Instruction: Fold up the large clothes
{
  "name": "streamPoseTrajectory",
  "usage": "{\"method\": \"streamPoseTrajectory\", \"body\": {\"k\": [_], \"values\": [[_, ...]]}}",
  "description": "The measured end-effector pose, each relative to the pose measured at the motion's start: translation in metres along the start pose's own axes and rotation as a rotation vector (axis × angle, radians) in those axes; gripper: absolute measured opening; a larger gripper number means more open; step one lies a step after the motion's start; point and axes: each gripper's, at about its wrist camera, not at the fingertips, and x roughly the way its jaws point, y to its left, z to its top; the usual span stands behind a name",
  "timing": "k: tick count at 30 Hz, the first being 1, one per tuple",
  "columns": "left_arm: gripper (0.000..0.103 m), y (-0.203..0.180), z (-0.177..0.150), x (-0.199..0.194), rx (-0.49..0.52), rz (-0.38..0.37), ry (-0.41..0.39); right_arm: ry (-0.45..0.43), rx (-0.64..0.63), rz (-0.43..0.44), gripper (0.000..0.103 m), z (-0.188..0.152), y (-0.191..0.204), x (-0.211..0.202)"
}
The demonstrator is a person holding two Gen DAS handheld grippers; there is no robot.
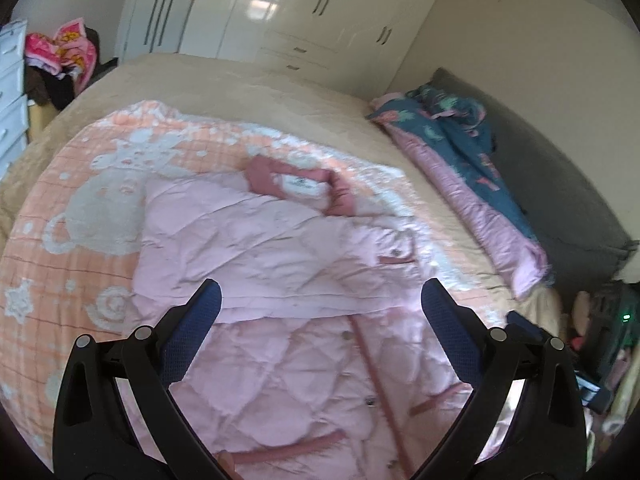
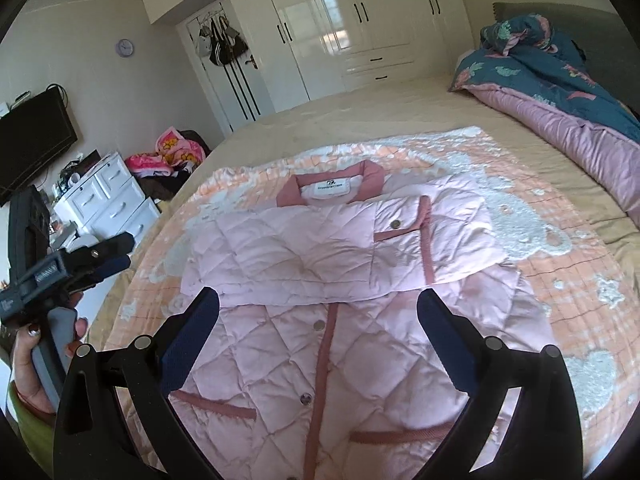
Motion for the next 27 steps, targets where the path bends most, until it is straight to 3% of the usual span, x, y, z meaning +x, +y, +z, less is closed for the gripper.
{"method": "streamPoseTrajectory", "body": {"k": [5, 10, 17, 27], "values": [[0.094, -0.018, -0.004, -0.013, 0.033, -0.024, -0.022, -0.036, 0.025, -0.008, 0.099, 0.002, -0.008, -0.025], [0.094, -0.029, -0.022, -0.023, 0.053, 0.033, -0.036, -0.067, 0.034, -0.014, 0.099, 0.006, -0.014, -0.048], [0.094, -0.044, -0.047, -0.036, 0.074, 0.049, -0.027, -0.102, 0.023, -0.037, 0.099, 0.005, -0.023, -0.074], [0.094, -0.063, -0.072, -0.059, 0.069, 0.059, -0.014, -0.117, 0.041, 0.001, 0.099, -0.004, -0.034, -0.1]]}}
